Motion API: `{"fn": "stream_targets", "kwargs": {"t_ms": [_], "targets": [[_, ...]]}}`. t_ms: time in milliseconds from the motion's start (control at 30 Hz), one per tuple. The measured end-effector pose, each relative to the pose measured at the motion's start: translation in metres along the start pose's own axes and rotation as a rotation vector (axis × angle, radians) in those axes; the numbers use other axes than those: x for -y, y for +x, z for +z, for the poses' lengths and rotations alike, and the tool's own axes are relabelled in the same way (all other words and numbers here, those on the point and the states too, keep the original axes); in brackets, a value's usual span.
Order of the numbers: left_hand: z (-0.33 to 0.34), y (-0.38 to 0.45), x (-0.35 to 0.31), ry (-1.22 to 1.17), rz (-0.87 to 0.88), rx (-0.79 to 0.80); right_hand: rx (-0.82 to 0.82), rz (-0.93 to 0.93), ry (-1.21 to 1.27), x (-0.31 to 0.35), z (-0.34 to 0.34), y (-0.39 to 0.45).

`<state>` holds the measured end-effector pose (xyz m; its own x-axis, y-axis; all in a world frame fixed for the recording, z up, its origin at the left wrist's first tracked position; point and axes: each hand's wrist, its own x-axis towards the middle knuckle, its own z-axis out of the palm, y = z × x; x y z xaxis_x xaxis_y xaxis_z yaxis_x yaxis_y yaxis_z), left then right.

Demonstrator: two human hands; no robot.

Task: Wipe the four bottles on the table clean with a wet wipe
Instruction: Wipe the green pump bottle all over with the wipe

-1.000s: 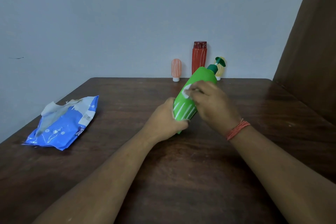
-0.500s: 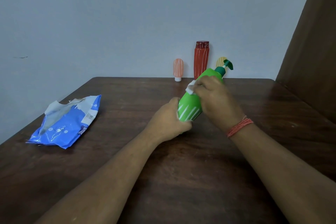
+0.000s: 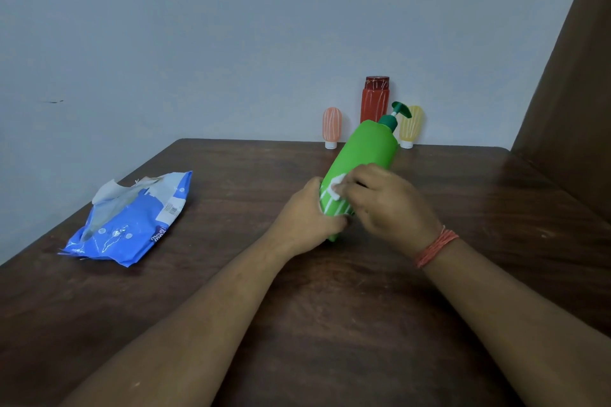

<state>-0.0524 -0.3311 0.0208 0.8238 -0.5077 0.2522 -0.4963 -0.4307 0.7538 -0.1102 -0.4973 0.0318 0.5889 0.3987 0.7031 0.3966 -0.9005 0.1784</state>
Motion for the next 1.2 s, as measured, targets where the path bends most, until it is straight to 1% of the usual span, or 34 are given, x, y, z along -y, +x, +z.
{"fn": "stream_targets", "kwargs": {"t_ms": [33,133,167,200,300,333,367,433,467,500,567,600,633,667,733,767,800,900,933,967,1067,1100,1200], "targets": [[0.000,0.000,0.000,-0.003,-0.002,0.001,-0.008,0.002,-0.027,0.000,-0.002,0.001],[0.000,0.000,0.000,0.036,0.005,0.019,-0.143,0.168,-0.114,-0.010,-0.010,0.004],[0.000,0.000,0.000,0.035,0.007,0.021,-0.169,0.187,-0.108,-0.011,-0.011,0.003],[0.000,0.000,0.000,0.024,0.007,0.018,-0.165,0.158,-0.084,-0.009,-0.011,0.002],[0.000,0.000,0.004,-0.057,-0.006,0.000,-0.064,-0.025,-0.042,0.005,-0.005,-0.001],[0.000,0.001,0.005,-0.071,-0.009,0.000,-0.067,-0.024,-0.066,0.005,-0.003,0.000],[0.000,0.001,0.005,-0.068,-0.010,0.000,-0.097,0.024,-0.091,0.001,-0.003,0.001],[0.000,0.001,0.005,-0.045,-0.007,0.009,-0.194,0.182,-0.109,-0.008,-0.003,0.003],[0.000,0.002,0.005,-0.040,-0.004,0.015,-0.224,0.234,-0.089,-0.010,-0.002,0.002],[0.000,0.002,0.005,-0.043,-0.005,0.017,-0.224,0.237,-0.057,-0.010,-0.002,0.001],[0.001,0.003,0.007,-0.093,-0.020,0.010,-0.141,0.125,-0.013,-0.004,-0.001,-0.002],[0.001,0.003,0.008,-0.134,-0.029,0.006,-0.097,0.068,-0.026,-0.002,-0.001,-0.004],[0.001,0.003,0.009,-0.167,-0.037,0.005,-0.082,0.050,-0.059,-0.002,-0.002,-0.003],[0.001,0.003,0.011,-0.189,-0.042,0.010,-0.101,0.083,-0.090,-0.006,-0.003,-0.002],[0.001,0.003,0.013,-0.221,-0.046,0.038,-0.202,0.214,-0.116,-0.014,-0.005,0.000],[0.001,0.003,0.013,-0.242,-0.048,0.051,-0.236,0.245,-0.107,-0.015,-0.006,0.000],[0.000,0.003,0.014,-0.273,-0.052,0.059,-0.236,0.227,-0.086,-0.014,-0.006,-0.001],[-0.001,0.004,0.017,-0.401,-0.072,0.045,-0.119,0.024,-0.047,-0.002,-0.003,-0.002],[-0.002,0.004,0.017,-0.438,-0.077,0.035,-0.110,0.000,-0.070,-0.001,-0.004,-0.001],[-0.002,0.004,0.018,-0.465,-0.079,0.032,-0.133,0.025,-0.097,-0.003,-0.005,0.001],[-0.003,0.003,0.018,-0.508,-0.075,0.056,-0.252,0.210,-0.103,-0.013,-0.007,0.000],[-0.003,0.003,0.017,-0.518,-0.074,0.062,-0.252,0.215,-0.078,-0.013,-0.007,-0.001],[-0.004,0.004,0.018,-0.566,-0.079,0.053,-0.150,0.069,-0.037,-0.004,-0.001,-0.002]]}}
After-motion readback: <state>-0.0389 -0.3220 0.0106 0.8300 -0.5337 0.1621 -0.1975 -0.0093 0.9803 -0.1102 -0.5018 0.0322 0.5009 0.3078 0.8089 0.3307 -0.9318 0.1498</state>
